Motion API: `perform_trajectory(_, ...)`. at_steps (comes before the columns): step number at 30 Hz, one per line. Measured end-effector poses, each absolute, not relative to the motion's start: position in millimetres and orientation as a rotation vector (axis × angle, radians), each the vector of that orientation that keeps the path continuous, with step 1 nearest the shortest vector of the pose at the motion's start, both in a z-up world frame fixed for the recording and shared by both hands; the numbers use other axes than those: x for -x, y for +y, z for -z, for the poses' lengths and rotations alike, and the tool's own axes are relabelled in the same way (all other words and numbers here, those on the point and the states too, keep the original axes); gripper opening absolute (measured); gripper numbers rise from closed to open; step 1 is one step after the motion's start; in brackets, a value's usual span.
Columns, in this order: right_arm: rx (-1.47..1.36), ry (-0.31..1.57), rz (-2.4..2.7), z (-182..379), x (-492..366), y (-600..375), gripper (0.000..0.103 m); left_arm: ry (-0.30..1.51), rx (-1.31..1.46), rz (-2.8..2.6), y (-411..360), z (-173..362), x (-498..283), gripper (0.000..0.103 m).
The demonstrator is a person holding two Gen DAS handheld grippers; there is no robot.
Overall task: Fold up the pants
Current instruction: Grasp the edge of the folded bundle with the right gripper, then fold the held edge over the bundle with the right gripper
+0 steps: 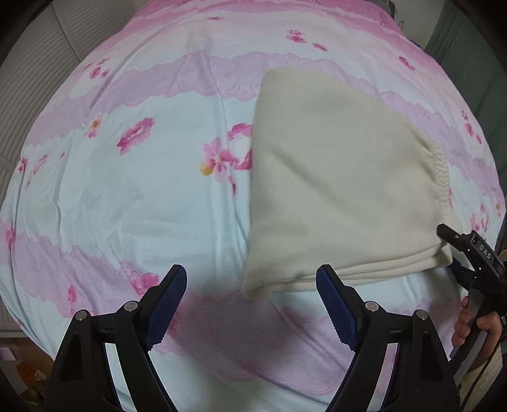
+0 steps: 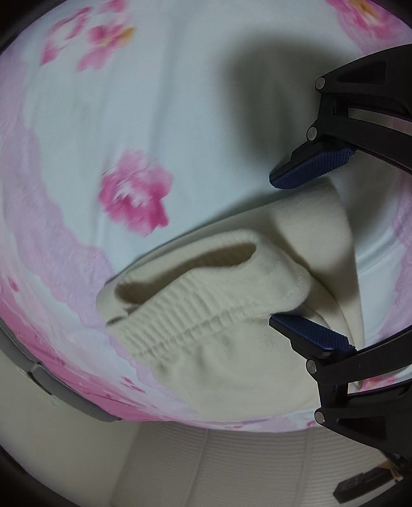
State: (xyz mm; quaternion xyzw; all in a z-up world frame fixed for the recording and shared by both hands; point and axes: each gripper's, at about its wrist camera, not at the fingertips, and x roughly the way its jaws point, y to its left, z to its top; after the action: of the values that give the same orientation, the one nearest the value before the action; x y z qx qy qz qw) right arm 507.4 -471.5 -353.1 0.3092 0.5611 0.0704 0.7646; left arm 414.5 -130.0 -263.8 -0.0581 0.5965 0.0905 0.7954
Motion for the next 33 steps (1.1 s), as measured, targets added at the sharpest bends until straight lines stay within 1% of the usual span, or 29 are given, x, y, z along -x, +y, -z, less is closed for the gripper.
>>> perform_trajectory(3,-0.668,1.202,-0.151,355.8,-501.1,-470.5,0.077,1.295,0.138,-0.195,-120.6,270.3,-411.9,0.084)
perform_trajectory(5,-0.681,1.196,-0.162,356.3,-501.0,-469.2,0.072,1.297,0.156,-0.193,-114.4,274.3,-410.7,0.084)
perform_trajectory(10,-0.702,1.170,-0.151,360.2,-497.4,-467.0,0.073,1.306,0.160,-0.160,-108.4,281.8,-417.0,0.084)
perform_trajectory(16,-0.741,1.158,-0.181,374.8,-501.2,-468.5,0.074,1.286,0.143,-0.078,-111.9,286.8,-441.7,0.084)
perform_trajectory(18,-0.759,1.147,-0.199,377.3,-503.0,-469.3,0.077,1.286,0.142,-0.070,-111.6,289.8,-453.7,0.084)
perform_trajectory(19,-0.766,1.138,-0.217,378.7,-503.8,-469.7,0.080,1.291,0.137,-0.065,-112.1,291.0,-458.4,0.084)
perform_trajectory(24,-0.755,1.114,-0.251,370.5,-492.0,-473.7,0.080,1.266,0.099,-0.007,-122.9,282.7,-474.9,0.084)
perform_trajectory(28,-0.771,1.088,-0.250,370.4,-469.3,-471.7,0.084,1.241,0.097,0.021,-125.3,275.7,-482.0,0.084)
perform_trajectory(30,-0.789,1.059,-0.252,372.7,-461.8,-468.0,0.089,1.227,0.088,0.032,-126.5,272.0,-483.0,0.084)
perform_trajectory(32,-0.831,1.027,-0.247,376.7,-461.0,-465.2,0.100,1.227,0.085,0.035,-123.4,272.8,-486.1,0.084)
perform_trajectory(33,-0.852,1.013,-0.245,378.7,-462.9,-463.3,0.103,1.228,0.090,0.035,-120.6,273.6,-488.1,0.084)
